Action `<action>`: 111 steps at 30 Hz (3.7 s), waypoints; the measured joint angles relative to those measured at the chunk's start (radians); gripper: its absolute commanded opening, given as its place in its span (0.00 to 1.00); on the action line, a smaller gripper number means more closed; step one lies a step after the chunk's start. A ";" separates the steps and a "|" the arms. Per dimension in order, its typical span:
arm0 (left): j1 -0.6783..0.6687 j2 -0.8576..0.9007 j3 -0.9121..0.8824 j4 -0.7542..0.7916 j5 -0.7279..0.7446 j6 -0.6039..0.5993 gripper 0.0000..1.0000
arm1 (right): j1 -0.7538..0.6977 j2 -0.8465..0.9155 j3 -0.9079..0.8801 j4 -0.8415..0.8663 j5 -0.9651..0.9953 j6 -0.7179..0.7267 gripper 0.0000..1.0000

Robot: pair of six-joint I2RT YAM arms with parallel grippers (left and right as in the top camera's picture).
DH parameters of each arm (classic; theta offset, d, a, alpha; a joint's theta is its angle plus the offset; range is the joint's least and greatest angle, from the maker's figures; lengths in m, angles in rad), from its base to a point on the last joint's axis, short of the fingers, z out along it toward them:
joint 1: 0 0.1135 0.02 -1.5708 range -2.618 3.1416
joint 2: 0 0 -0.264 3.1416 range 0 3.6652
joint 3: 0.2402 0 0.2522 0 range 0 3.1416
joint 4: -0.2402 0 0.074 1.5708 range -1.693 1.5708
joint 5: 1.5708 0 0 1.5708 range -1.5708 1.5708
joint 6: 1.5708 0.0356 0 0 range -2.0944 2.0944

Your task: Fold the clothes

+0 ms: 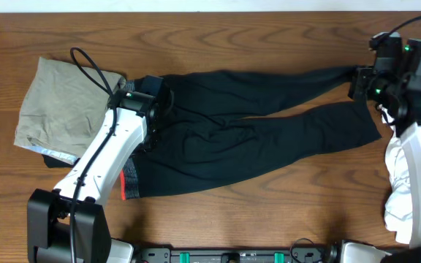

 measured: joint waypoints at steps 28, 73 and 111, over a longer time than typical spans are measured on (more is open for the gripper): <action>0.000 0.000 0.000 0.007 0.000 0.000 0.13 | -0.019 0.492 0.013 0.426 0.314 0.307 0.99; 0.000 0.000 -0.113 -0.049 0.118 -0.050 0.39 | -0.208 0.486 -0.132 -0.002 0.309 0.154 0.82; 0.000 -0.062 -0.272 -0.104 0.183 -0.174 0.66 | -0.240 0.103 -0.203 -0.171 0.344 0.259 0.01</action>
